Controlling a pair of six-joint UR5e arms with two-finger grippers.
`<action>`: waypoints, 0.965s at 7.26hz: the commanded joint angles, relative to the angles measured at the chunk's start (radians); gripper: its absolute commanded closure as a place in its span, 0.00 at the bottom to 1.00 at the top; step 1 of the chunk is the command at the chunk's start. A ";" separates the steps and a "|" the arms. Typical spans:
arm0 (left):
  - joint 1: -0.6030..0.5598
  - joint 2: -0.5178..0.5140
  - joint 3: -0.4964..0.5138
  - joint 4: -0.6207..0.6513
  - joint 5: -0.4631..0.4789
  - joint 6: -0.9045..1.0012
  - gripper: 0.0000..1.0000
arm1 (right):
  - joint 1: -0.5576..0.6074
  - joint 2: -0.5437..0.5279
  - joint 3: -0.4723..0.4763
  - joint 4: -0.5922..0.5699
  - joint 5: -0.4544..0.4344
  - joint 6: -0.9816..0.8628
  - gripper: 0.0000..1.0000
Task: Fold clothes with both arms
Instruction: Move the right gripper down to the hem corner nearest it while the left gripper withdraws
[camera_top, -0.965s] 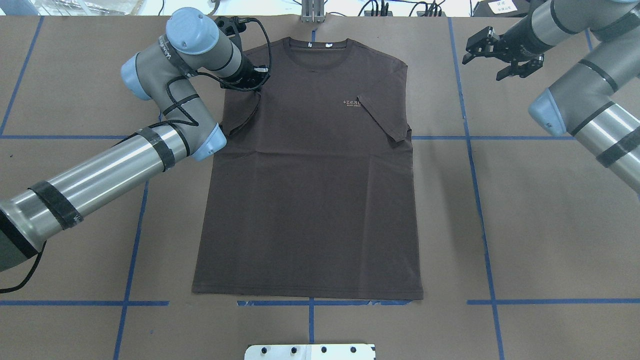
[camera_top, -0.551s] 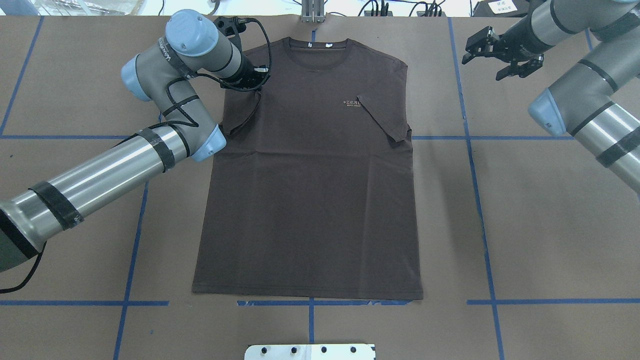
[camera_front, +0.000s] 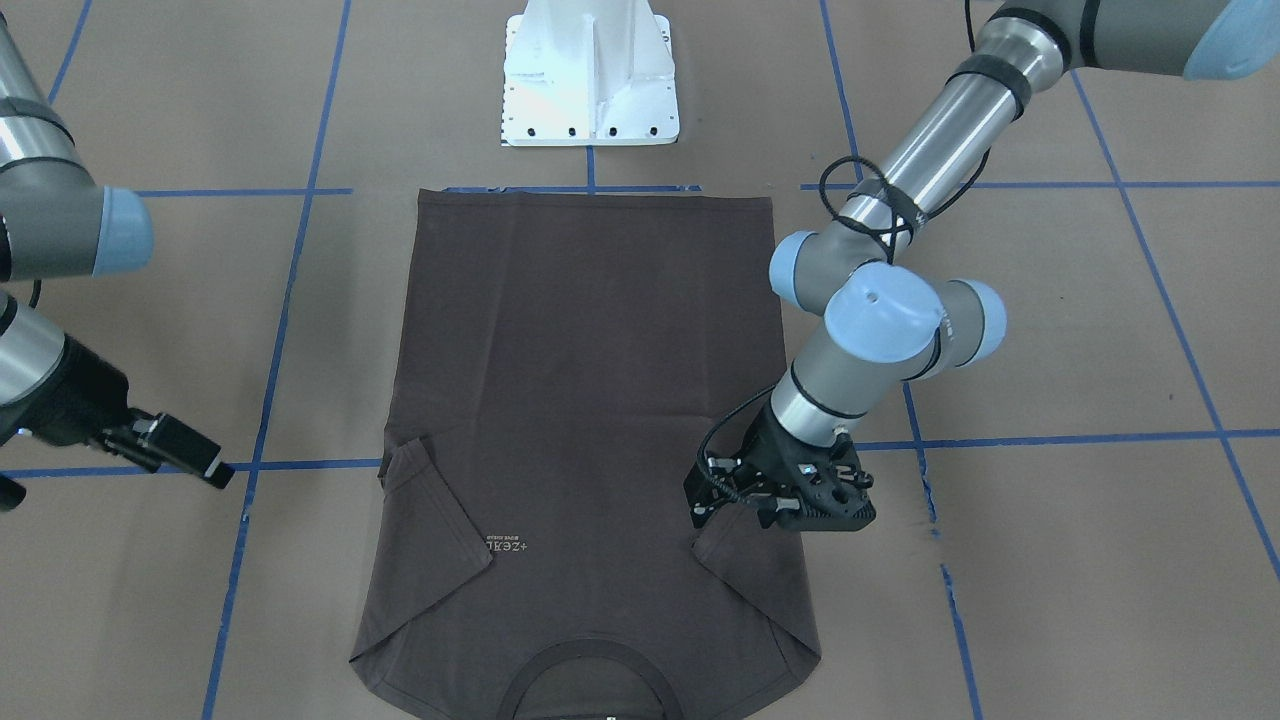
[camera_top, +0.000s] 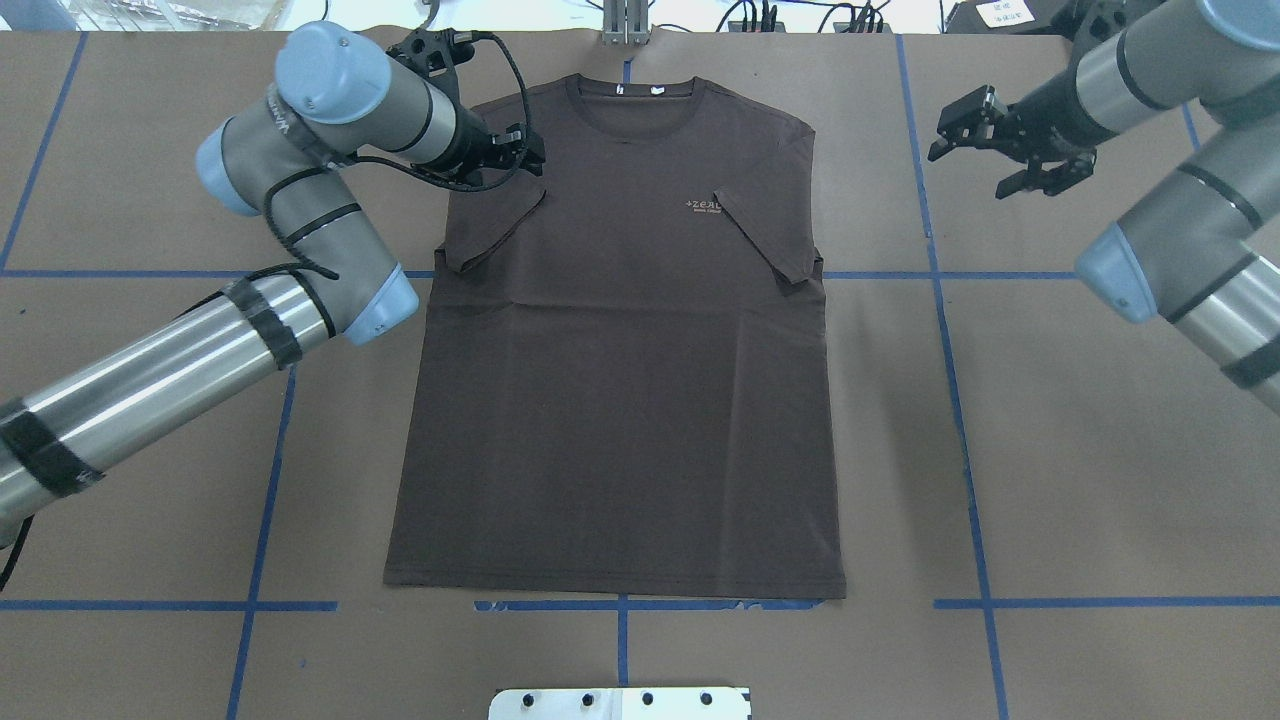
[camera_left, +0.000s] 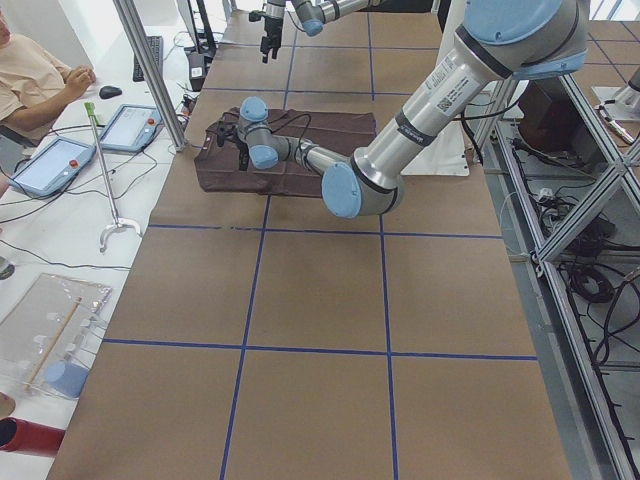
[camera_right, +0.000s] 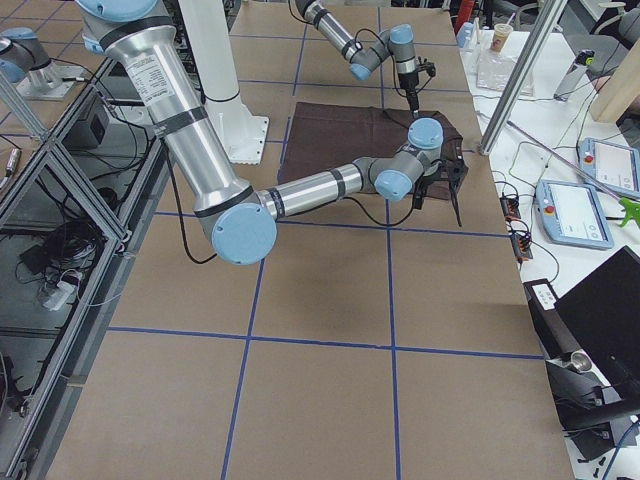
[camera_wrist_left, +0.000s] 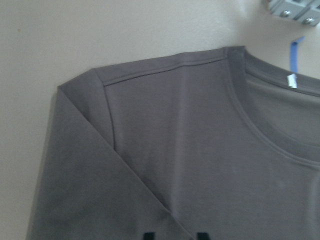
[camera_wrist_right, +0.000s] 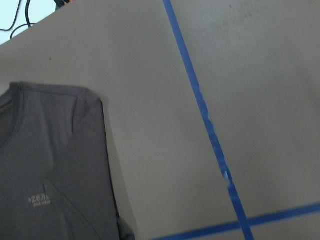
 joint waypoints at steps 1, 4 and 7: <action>0.003 0.219 -0.299 0.006 -0.045 0.001 0.16 | -0.103 -0.168 0.274 -0.106 -0.046 0.100 0.00; 0.003 0.310 -0.395 0.004 -0.125 -0.004 0.15 | -0.476 -0.275 0.529 -0.234 -0.402 0.383 0.01; 0.001 0.349 -0.438 0.004 -0.076 -0.004 0.02 | -0.852 -0.270 0.579 -0.363 -0.757 0.772 0.11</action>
